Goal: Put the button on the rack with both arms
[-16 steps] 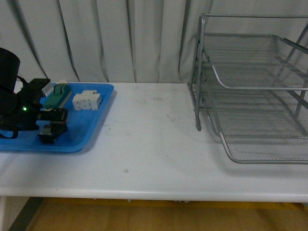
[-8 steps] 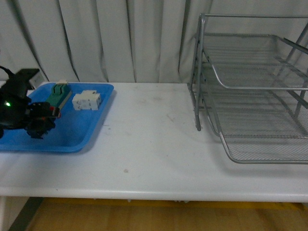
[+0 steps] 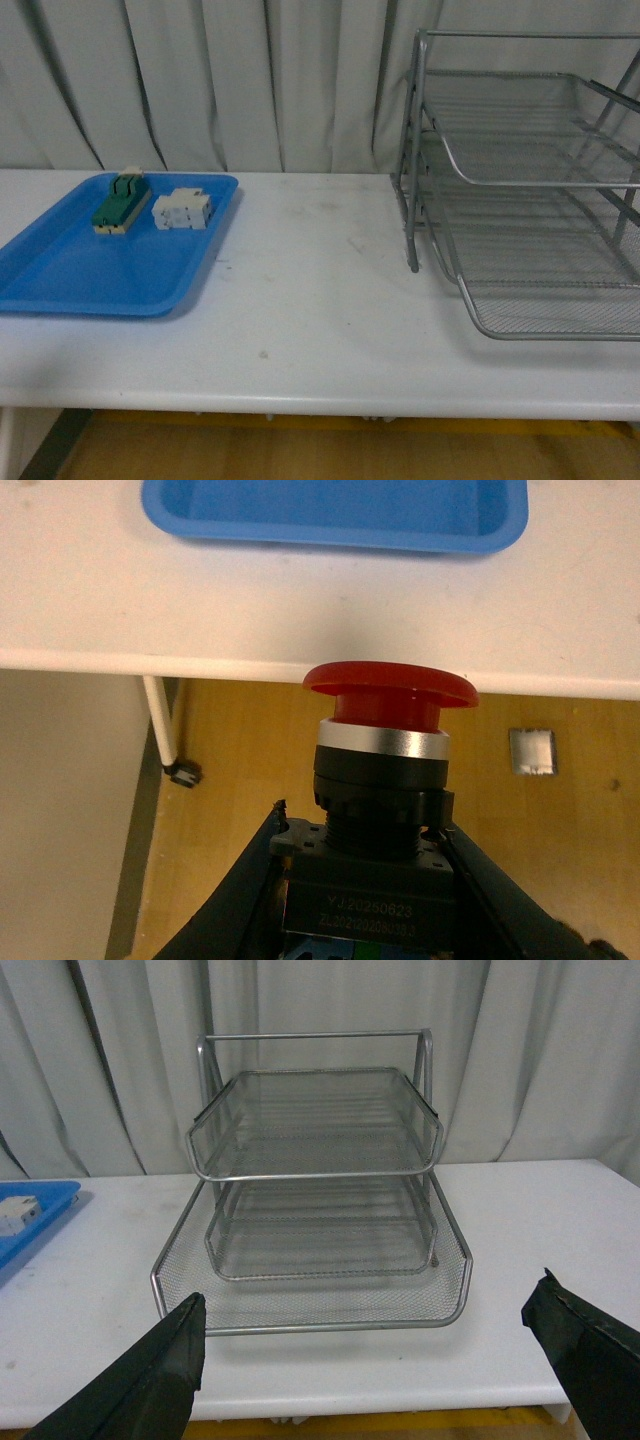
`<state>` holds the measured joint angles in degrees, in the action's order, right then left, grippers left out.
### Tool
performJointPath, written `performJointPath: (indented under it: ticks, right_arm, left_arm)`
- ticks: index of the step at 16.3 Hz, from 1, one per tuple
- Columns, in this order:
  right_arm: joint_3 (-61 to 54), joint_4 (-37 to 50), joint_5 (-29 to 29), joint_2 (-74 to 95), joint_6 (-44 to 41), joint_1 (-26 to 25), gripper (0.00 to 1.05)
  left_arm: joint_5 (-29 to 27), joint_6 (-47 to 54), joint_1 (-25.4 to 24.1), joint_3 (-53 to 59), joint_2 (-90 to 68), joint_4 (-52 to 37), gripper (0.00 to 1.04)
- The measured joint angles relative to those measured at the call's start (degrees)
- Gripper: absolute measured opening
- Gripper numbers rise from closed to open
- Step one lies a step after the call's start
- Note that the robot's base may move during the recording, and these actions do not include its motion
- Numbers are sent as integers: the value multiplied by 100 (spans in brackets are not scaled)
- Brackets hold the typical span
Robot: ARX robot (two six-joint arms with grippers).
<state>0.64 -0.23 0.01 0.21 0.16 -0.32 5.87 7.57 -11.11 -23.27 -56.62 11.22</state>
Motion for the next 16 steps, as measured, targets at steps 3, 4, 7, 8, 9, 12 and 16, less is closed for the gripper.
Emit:
performJointPath:
  ticks: [3, 4, 7, 8, 9, 12, 16]
  right_arm:
    - [0, -2, 0, 0, 0, 0, 98]
    - [0, 0, 0, 0, 0, 0, 98]
    - [0, 7, -9, 0, -2, 0, 98]
    - [0, -2, -7, 0, 0, 0, 98]
    - [0, -13, -4, 0, -2, 0, 98]
    - [0, 4, -4, 0, 0, 0, 98]
    - [0, 2, -4, 0, -2, 0, 98]
  left_arm:
    - [15, 2, 24, 11, 857, -103, 36]
    - [13, 2, 24, 13, 820, -70, 36]
    - [0, 2, 22, 31, 761, -50, 36]
    - [-28, 2, -2, 31, 761, -50, 36]
    - [-4, 2, 9, 31, 761, -50, 36]
    - [-11, 2, 13, 31, 763, -48, 36]
    - [0, 4, 17, 31, 772, -50, 36]
